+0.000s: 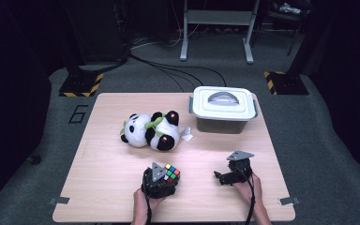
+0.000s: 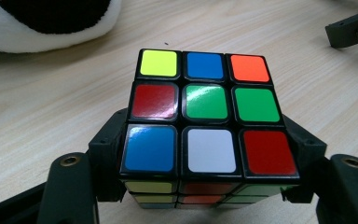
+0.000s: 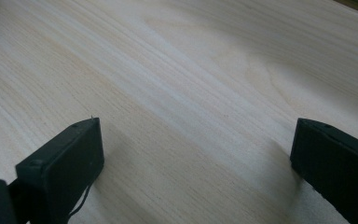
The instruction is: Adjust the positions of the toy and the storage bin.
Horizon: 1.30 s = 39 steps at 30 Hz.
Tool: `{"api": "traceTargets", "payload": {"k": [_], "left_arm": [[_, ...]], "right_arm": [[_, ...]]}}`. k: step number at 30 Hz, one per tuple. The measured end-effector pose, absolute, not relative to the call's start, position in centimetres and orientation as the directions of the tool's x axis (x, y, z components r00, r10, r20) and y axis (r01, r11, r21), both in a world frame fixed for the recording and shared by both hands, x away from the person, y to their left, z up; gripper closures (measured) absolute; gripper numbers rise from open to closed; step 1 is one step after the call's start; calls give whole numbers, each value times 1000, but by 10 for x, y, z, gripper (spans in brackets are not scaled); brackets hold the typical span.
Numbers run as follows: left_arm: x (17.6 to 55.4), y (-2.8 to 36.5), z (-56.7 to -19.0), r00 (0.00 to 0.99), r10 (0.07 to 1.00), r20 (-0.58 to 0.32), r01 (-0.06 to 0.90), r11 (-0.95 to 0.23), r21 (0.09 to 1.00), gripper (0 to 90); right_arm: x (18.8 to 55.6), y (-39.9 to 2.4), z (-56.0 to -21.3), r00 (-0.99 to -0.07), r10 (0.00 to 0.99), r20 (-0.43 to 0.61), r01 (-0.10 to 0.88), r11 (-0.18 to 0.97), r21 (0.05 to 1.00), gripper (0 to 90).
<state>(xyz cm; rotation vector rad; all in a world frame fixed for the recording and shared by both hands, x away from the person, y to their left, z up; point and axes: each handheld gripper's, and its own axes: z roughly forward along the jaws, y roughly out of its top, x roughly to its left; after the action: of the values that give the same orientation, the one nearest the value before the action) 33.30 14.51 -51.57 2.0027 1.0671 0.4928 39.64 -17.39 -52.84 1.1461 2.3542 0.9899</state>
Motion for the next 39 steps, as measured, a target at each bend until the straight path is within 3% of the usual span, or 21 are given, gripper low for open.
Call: {"api": "traceTargets", "payload": {"k": [23,39], "left_arm": [[322,186,-498,525,851,6,489,-307,816,341],[316,237,-497,393,920,7,513,-225,829,340]], "right_arm": [[396,-174,-528,-612,791,2,553,426,716,22],[396,-174,-528,-615,789,-1,550,430,716,22]]}}
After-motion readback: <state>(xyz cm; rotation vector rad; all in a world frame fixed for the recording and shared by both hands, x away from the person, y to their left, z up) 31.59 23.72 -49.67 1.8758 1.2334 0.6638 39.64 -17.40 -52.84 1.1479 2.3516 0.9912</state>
